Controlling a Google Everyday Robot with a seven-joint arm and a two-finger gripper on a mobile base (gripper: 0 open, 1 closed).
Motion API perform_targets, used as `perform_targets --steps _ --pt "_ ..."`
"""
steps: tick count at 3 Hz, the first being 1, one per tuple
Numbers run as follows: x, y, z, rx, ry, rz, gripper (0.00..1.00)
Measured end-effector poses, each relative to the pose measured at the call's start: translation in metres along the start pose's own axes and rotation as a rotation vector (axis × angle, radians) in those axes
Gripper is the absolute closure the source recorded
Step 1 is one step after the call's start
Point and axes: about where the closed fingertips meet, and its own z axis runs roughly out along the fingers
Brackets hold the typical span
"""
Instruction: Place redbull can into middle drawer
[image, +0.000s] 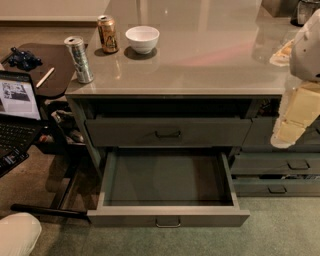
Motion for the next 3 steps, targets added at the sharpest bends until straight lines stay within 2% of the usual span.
perform_targets --steps 1,2,3 --pt "0.000 0.000 0.000 0.000 0.000 0.000 0.00" --pt "-0.007 -0.005 0.001 0.003 -0.029 0.015 0.00" --pt "-0.027 -0.019 0.016 -0.004 -0.147 0.090 0.00"
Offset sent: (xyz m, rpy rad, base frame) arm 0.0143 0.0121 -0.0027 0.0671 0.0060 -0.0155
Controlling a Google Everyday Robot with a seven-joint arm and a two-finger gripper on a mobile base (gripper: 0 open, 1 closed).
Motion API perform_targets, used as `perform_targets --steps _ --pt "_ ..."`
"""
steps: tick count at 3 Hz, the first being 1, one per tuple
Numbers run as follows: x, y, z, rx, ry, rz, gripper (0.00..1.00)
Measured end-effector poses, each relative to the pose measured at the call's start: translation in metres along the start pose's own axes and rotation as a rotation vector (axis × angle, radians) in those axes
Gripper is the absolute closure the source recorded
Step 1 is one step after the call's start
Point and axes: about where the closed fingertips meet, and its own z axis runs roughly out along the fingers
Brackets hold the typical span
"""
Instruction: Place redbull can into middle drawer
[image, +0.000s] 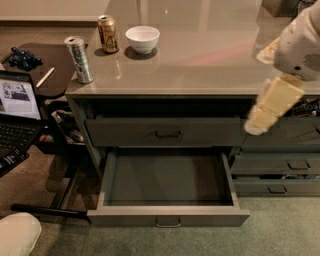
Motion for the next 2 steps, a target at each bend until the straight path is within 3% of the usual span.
perform_targets --steps 1,2 --pt "-0.046 -0.013 0.023 -0.017 -0.192 0.059 0.00" --pt "-0.119 -0.024 0.029 -0.006 -0.394 0.073 0.00"
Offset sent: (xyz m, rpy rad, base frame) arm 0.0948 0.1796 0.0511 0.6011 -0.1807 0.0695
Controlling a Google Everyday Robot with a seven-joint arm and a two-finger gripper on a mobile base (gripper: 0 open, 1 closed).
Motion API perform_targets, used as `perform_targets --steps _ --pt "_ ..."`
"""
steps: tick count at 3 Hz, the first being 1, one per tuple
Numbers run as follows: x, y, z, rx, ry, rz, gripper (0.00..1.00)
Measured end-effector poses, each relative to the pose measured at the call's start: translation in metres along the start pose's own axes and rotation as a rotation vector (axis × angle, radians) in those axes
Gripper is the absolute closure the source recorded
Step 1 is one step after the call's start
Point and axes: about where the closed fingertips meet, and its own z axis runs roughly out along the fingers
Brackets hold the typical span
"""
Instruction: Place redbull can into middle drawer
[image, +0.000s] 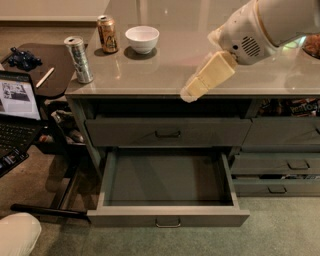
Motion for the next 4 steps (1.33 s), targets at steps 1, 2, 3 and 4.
perform_targets --steps 1,2,3,4 --pt "-0.001 0.000 0.001 0.000 -0.005 0.002 0.00" --pt "-0.018 -0.007 0.031 -0.004 -0.077 -0.021 0.00" --pt "-0.064 -0.019 0.089 -0.027 -0.219 -0.077 0.00" --pt "-0.126 -0.022 0.155 -0.053 -0.366 -0.092 0.00"
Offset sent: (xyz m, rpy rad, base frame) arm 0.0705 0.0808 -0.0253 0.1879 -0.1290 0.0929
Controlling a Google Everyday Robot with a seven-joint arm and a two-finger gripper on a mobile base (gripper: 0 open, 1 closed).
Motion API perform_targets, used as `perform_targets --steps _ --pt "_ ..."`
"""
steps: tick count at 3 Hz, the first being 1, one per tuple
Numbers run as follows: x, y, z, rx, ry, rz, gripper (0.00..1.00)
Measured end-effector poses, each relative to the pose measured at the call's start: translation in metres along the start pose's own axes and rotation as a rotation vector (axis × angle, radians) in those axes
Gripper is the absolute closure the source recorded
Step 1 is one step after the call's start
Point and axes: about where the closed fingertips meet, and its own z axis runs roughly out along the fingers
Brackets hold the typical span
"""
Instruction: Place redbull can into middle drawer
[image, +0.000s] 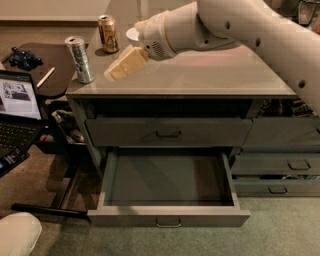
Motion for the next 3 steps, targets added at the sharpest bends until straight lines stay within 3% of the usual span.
perform_targets --steps 2,3 --pt "0.001 -0.001 0.006 0.009 -0.001 0.008 0.00" --pt "-0.004 -0.014 0.050 -0.016 -0.076 -0.015 0.00"
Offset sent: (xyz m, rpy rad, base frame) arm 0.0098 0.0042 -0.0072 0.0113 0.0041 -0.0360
